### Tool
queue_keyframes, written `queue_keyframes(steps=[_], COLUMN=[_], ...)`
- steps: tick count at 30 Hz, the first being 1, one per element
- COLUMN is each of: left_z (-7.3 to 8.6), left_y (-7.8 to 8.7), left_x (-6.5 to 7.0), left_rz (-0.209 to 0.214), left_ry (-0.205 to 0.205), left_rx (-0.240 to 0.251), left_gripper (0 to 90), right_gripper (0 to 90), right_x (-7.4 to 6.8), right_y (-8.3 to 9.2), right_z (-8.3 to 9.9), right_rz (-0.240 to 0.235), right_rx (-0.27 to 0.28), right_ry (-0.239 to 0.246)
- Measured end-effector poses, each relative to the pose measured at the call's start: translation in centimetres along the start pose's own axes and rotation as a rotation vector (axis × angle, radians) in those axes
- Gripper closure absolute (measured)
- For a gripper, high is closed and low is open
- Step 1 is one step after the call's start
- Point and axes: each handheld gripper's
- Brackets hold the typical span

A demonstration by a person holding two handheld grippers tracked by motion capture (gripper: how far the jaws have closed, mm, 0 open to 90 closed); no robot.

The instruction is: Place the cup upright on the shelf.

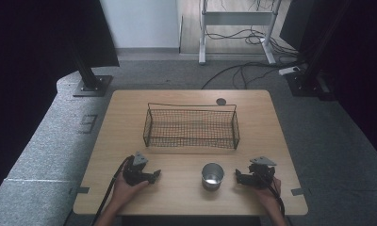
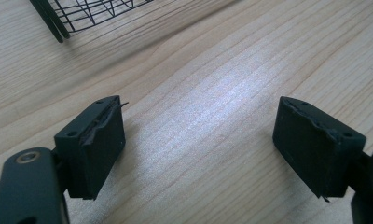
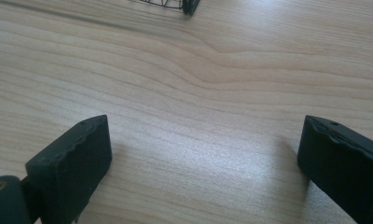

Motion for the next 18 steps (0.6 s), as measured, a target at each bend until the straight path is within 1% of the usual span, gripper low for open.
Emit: queue_keyframes(steps=[5, 9, 12, 15, 18], left_z=[0.0, 0.0, 0.0, 0.0, 0.0], left_y=[0.0, 0.0, 0.0, 0.0, 0.0], left_x=[0.0, 0.0, 0.0, 0.0, 0.0], left_rz=[0.000, 0.000, 0.000, 0.000, 0.001], left_ry=[0.000, 0.000, 0.000, 0.000, 0.000], left_rx=[0.000, 0.000, 0.000, 0.001, 0.000], left_gripper=[16.7, 16.6, 16.7, 16.7, 16.7], right_gripper=[3.2, 3.4, 3.5, 4.1, 6.9], right_x=[0.0, 0.1, 0.2, 0.4, 0.5], right_y=[0.1, 0.2, 0.3, 0.7, 1.5], right_z=[0.1, 0.2, 0.3, 0.4, 0.4], right_rz=[0.013, 0.009, 0.004, -0.001, -0.013], right_rx=[-0.002, 0.001, 0.006, 0.030, 0.072], right_ry=[-0.013, -0.010, -0.018, -0.020, -0.018])
Point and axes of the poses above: each handheld gripper's, and its own axes: y roughly backward along the jaws, z roughly out of its underside, x roughly to its right, and after that the axes turned 14 degrees about y, right-handed
